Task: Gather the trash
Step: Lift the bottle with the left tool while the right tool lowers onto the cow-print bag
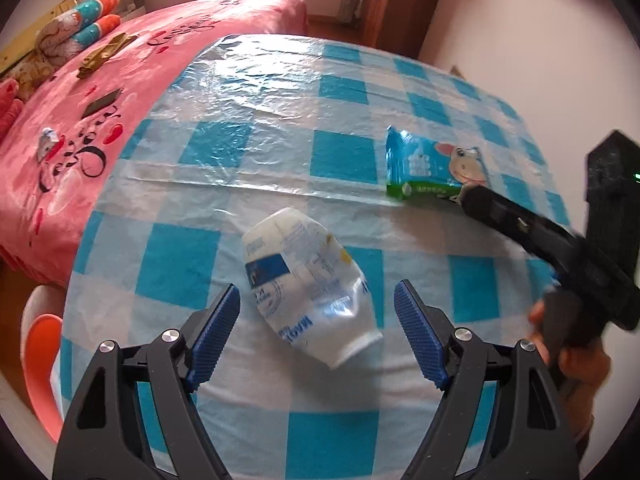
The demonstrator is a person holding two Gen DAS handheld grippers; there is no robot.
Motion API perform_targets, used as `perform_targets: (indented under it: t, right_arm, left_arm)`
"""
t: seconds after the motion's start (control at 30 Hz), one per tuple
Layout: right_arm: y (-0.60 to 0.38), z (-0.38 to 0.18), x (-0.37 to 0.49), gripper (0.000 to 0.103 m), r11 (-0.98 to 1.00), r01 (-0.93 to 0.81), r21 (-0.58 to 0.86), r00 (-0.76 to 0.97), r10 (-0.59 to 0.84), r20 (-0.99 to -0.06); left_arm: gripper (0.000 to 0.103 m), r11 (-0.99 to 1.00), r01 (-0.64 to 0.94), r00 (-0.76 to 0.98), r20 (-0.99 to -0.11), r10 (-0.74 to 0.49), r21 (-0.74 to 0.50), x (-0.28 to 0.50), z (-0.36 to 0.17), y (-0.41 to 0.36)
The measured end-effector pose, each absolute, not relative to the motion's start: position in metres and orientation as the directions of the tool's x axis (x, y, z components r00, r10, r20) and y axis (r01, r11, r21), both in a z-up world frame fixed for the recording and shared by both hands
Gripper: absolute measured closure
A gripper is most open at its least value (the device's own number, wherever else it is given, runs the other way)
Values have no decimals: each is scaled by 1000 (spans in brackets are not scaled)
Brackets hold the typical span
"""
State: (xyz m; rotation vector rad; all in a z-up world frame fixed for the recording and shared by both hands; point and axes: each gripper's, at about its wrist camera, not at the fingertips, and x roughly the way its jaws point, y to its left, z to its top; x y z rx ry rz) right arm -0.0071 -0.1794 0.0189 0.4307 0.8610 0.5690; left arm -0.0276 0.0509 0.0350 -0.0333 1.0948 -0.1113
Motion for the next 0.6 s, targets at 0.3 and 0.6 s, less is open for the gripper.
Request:
perform_targets:
  t: [0.3,0.6]
  right_arm:
    - [-153,28,-15,5,706,-415,574,443,707,-551]
    - [-192,28,-15,5,760,-296,578,572,626,-530]
  left_arm:
    - [23,996,-34,427,-902,-58,-80,-16,17,56]
    - [28,993,-103,467,-884,3,-52,-20,15,54]
